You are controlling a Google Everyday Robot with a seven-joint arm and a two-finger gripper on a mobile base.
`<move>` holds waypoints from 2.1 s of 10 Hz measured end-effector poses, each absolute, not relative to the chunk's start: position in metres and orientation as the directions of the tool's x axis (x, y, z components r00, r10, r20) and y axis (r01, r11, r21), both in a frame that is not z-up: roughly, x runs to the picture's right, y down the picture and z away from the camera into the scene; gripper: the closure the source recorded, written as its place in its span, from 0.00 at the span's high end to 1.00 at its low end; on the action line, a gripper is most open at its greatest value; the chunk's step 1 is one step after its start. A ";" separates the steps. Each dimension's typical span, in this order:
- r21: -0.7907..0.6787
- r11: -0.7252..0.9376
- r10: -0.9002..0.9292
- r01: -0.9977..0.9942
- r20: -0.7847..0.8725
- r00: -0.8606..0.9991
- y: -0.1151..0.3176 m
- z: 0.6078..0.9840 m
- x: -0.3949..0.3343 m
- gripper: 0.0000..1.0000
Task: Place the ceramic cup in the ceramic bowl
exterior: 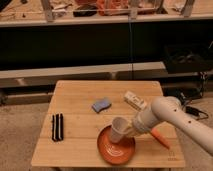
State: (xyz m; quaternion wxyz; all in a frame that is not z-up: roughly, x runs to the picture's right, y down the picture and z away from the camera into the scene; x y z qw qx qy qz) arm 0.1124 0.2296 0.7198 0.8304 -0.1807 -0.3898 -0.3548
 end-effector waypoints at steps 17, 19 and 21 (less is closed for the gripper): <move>0.022 0.672 -0.457 0.740 0.798 0.392 0.229 0.720 0.112 0.01; 0.026 0.671 -0.458 0.741 0.800 0.387 0.229 0.720 0.112 0.01; 0.032 0.670 -0.459 0.741 0.803 0.381 0.229 0.720 0.112 0.01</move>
